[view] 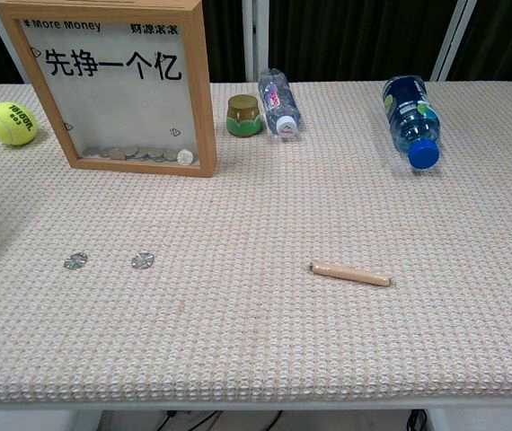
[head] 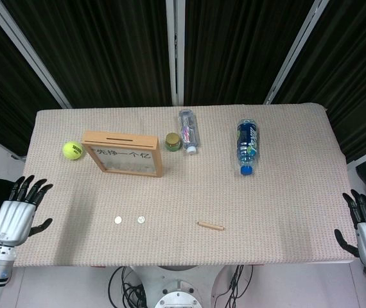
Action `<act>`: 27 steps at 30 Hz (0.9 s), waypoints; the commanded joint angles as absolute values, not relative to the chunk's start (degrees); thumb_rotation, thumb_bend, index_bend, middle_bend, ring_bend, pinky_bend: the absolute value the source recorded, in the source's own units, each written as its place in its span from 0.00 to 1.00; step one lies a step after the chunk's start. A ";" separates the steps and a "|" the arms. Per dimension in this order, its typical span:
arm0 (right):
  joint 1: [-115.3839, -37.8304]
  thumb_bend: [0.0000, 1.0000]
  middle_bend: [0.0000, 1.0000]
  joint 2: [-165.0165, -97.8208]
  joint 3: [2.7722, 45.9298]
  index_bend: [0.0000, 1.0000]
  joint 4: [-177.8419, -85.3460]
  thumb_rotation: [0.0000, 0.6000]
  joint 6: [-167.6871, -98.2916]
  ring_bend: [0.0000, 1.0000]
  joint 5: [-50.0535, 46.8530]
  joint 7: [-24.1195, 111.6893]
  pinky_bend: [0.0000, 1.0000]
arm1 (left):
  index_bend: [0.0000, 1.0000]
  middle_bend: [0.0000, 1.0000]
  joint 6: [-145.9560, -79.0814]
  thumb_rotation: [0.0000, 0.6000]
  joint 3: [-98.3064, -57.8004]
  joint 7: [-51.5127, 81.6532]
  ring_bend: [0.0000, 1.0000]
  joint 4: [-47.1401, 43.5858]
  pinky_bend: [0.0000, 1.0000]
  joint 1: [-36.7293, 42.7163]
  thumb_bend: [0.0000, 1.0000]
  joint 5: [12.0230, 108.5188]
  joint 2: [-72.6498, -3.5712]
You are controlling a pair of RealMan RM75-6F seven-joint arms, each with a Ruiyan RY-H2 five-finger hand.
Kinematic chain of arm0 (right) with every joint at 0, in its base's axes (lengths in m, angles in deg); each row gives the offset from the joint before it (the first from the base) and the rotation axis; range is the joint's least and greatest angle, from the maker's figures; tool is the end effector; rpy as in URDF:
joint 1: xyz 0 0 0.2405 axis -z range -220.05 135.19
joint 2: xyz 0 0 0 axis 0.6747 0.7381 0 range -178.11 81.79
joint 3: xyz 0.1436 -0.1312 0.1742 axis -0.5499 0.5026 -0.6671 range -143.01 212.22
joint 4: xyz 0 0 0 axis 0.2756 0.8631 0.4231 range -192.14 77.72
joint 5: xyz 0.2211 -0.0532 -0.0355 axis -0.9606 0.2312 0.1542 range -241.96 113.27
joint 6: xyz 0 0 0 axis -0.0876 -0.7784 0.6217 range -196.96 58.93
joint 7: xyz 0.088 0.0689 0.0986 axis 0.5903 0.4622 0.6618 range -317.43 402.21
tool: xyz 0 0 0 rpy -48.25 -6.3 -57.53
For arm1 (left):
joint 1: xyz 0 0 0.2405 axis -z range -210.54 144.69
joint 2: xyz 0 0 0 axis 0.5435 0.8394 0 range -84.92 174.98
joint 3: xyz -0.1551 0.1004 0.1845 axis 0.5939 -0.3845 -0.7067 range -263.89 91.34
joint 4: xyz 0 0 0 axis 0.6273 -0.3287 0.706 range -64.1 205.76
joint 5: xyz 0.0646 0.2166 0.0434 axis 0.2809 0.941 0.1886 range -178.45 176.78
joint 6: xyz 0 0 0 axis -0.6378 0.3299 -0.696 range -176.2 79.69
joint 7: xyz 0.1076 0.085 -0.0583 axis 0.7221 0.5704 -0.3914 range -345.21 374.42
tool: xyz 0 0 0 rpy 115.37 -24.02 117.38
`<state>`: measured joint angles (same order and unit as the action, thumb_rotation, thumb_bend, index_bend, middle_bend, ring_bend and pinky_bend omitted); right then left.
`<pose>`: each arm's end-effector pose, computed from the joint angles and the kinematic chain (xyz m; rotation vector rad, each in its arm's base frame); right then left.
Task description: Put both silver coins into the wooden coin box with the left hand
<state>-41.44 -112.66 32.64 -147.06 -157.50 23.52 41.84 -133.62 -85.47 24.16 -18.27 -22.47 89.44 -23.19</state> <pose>-0.3425 -0.1509 0.1490 1.3453 -0.8838 0.8383 -0.3013 0.2100 0.1156 -1.5599 -0.7029 -0.8855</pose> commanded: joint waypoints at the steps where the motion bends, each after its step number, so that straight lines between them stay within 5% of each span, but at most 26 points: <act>1: -41.46 0.27 0.00 -112.70 32.64 0.00 -147.10 1.00 -157.43 0.00 23.44 41.78 0.00 | 0.19 0.12 -133.16 1.00 -85.72 23.82 0.00 -18.59 0.07 -22.55 0.13 89.35 -23.05; 27: -41.53 0.27 0.00 -111.34 32.00 0.00 -149.17 1.00 -158.43 0.00 23.46 41.17 0.00 | 0.19 0.12 -127.78 1.00 -87.95 23.65 0.00 -18.34 0.07 -19.82 0.13 94.00 -27.78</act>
<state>-41.53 -111.35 32.01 -149.17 -158.43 23.46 41.17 -128.97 -87.55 23.49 -18.80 -20.58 93.58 -26.70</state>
